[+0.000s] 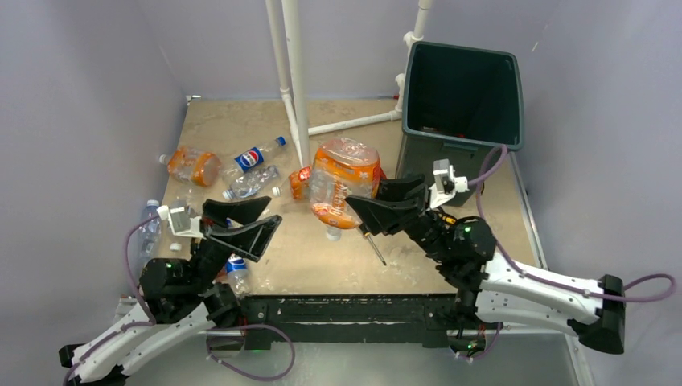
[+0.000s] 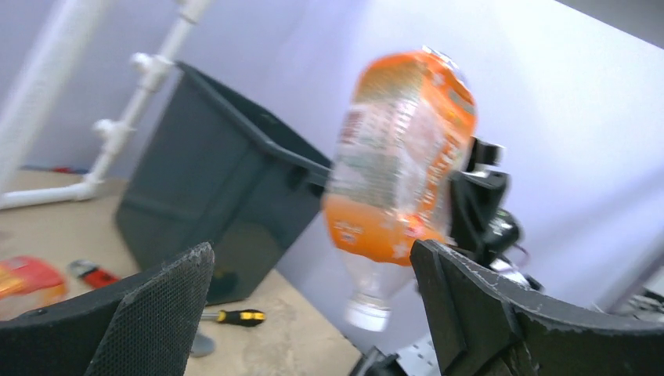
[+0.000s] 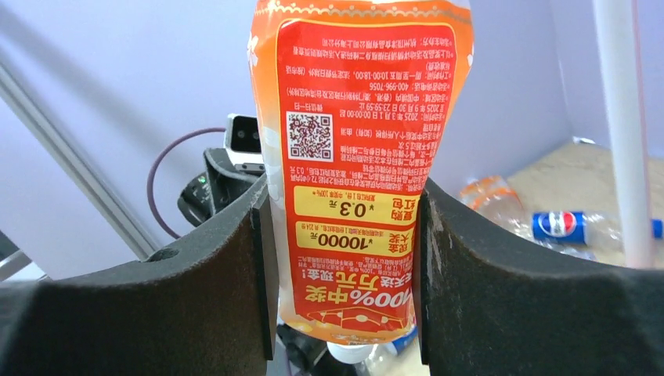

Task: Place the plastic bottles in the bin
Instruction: Pick up the plastic bottle from the corner of the board.

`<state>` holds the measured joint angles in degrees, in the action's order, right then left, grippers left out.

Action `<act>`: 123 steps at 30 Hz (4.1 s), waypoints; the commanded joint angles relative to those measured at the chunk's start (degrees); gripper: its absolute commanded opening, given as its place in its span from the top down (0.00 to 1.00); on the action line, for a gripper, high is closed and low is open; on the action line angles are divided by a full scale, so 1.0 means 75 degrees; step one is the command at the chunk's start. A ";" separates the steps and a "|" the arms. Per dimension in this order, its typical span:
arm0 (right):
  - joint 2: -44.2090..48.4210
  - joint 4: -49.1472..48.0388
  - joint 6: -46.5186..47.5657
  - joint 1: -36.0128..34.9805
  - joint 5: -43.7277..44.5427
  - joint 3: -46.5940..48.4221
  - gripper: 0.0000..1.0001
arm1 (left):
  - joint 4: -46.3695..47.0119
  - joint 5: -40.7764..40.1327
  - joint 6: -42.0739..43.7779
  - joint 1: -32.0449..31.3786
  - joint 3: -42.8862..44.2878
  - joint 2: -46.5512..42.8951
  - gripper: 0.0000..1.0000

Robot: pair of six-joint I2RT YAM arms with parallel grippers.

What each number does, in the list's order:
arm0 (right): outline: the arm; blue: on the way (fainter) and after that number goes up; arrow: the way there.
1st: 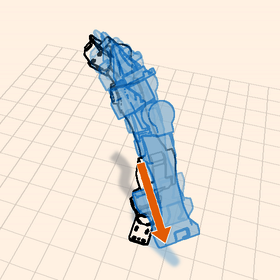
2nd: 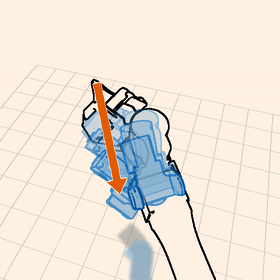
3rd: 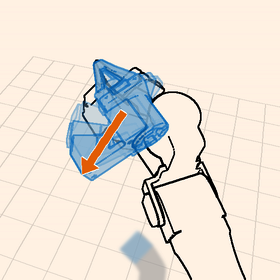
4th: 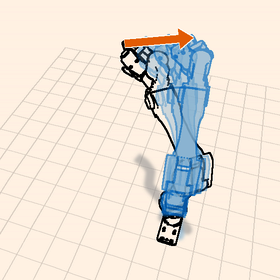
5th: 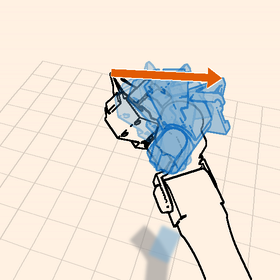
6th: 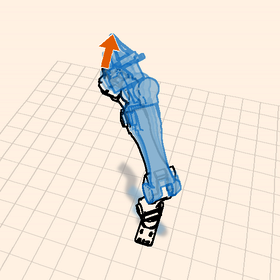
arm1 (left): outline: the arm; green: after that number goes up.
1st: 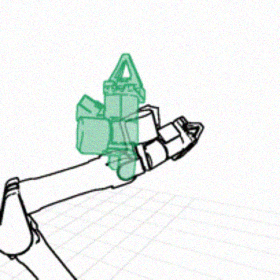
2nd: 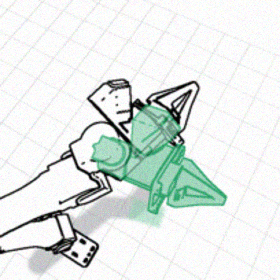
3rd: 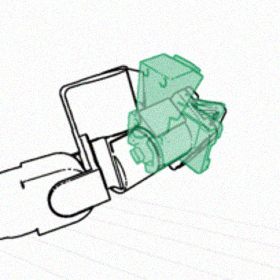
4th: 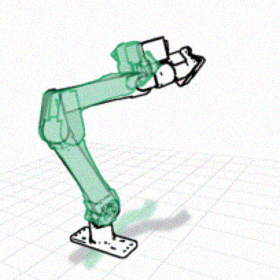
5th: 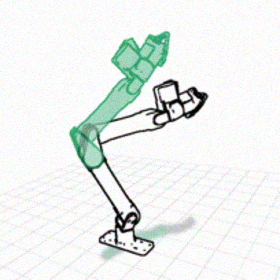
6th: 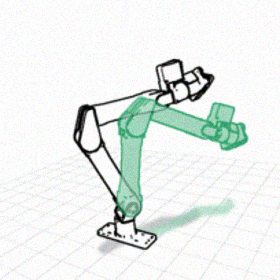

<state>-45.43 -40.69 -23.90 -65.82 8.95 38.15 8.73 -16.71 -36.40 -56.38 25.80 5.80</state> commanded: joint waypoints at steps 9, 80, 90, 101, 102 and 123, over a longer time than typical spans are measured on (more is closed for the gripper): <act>-0.2113 -0.6244 -0.1075 0.0022 -0.1181 -0.0295 0.63 | 0.2215 0.4247 -0.0043 -0.0015 0.1022 0.2682 0.02; 0.0942 0.6058 0.1276 0.0022 -0.0620 0.3902 0.01 | -0.3385 0.4257 0.1259 -0.0006 0.4201 0.2802 1.00; 0.0356 0.7627 0.2195 0.0022 -0.0663 0.6233 0.01 | -0.6830 0.3719 0.3010 -0.0006 0.5974 0.5784 1.00; -0.0638 0.8892 0.3799 0.0022 -0.0815 0.6076 0.01 | -0.9500 0.2682 0.4190 -0.0088 0.8378 0.7112 1.00; -0.0641 0.8852 0.3883 0.0017 -0.0915 0.5893 0.01 | -0.9488 0.2343 0.4403 -0.0091 0.8347 0.6937 1.00; -0.1616 0.8527 0.5326 -0.0001 0.0050 0.5517 0.01 | -1.0223 0.0934 0.8863 -0.0094 0.8461 0.7359 1.00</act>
<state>-55.55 21.08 11.75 -65.60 5.67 79.92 -66.87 -12.05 21.65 -56.75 86.30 62.04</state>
